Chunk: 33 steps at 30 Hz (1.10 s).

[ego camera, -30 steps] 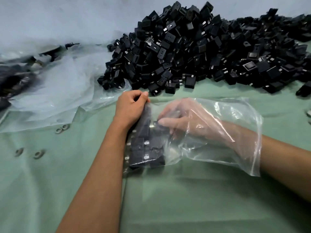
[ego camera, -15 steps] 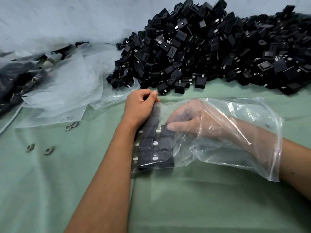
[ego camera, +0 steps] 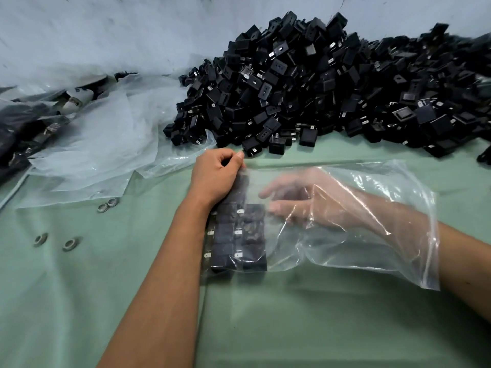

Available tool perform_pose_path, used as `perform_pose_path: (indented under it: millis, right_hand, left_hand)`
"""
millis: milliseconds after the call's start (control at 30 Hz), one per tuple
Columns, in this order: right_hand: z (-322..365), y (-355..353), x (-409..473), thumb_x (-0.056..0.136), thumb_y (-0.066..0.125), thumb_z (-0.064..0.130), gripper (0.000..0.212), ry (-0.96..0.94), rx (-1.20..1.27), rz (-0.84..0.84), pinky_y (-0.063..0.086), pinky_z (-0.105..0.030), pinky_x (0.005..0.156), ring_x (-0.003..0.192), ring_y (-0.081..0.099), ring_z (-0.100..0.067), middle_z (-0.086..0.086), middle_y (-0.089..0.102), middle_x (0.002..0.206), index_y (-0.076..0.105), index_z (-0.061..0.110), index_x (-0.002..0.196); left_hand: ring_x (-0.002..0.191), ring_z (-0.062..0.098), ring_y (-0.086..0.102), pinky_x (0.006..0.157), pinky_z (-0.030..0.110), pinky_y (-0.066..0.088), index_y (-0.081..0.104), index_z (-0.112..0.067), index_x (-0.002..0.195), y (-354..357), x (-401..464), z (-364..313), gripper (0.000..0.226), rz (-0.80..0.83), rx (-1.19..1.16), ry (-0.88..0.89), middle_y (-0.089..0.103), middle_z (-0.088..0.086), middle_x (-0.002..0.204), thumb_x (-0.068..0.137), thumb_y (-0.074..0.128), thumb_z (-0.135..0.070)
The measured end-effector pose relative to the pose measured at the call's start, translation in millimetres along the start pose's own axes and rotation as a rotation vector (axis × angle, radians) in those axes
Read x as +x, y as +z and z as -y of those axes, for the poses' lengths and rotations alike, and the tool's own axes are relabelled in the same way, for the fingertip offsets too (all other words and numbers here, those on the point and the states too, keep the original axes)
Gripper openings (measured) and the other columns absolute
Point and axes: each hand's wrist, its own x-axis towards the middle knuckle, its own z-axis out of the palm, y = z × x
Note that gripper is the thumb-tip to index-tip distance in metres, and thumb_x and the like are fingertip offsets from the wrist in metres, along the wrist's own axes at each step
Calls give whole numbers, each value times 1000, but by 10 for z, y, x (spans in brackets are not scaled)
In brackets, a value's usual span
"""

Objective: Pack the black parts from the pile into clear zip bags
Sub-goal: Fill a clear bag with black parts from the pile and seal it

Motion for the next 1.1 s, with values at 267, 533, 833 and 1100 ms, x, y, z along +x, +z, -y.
perform_pose_path:
  millis: [267,533,833,1100]
  right_hand:
    - [99,-788,-1021,103,65,28,49,400,465,240,46,-53,112,138,53,-39,-18,55,150,53,9,146]
    - [591,-1376,-1221,100,61,2,15,660,-206,-585,55,-24,44,59,72,-21,-10,79,85,76,7,100]
    - [827,-786,398,91,73,21,6,402,-720,-323,56,-24,74,67,66,4,12,74,73,77,26,93]
    - [255,-390,862,90,77,36,43,488,-968,-279,53,-44,94,110,62,-36,-11,63,122,60,15,123]
  left_hand:
    - [66,11,60,71,33,47,69,-23,67,-3,-12,-15,36,-3,24,-3,66,-8,65,100,62,-33]
    - [70,12,62,70,33,46,69,-24,67,6,-7,-22,36,-15,26,-23,68,-8,67,101,60,-35]
    - [82,20,67,84,44,54,75,-21,75,-29,-30,-29,33,-22,-94,-59,73,-2,79,101,59,-33]
    - [80,15,67,83,41,54,76,-21,77,-40,-42,-17,32,-33,-155,-76,74,-4,77,100,59,-33]
